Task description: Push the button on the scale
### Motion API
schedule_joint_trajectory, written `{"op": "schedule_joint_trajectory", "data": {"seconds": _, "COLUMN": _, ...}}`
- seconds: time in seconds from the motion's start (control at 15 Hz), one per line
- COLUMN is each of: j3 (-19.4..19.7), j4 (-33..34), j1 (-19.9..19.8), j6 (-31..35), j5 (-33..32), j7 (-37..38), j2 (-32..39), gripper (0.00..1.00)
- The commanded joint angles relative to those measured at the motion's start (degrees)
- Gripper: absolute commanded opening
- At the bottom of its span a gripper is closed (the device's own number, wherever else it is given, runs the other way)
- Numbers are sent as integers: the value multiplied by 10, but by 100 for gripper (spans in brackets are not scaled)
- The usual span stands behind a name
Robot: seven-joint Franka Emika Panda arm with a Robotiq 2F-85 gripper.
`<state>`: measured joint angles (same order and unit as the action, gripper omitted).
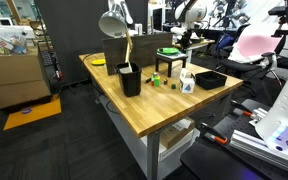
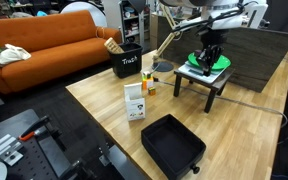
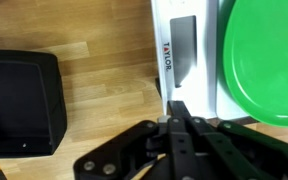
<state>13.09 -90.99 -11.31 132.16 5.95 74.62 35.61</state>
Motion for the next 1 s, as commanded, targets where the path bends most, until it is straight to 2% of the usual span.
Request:
{"op": "schedule_joint_trajectory", "data": {"seconds": 0.0, "j3": 7, "j4": 31, "j1": 2, "j6": -7, "j5": 1, "j7": -4, "j2": 18, "gripper": 0}}
{"op": "schedule_joint_trajectory", "data": {"seconds": 0.4, "j3": 5, "j4": 59, "j1": 0, "j6": -13, "j5": 3, "j7": -6, "j2": 39, "gripper": 0}}
{"op": "schedule_joint_trajectory", "data": {"seconds": 0.93, "j3": 3, "j4": 56, "j1": 3, "j6": -18, "j5": 4, "j7": -8, "j2": 46, "gripper": 0}}
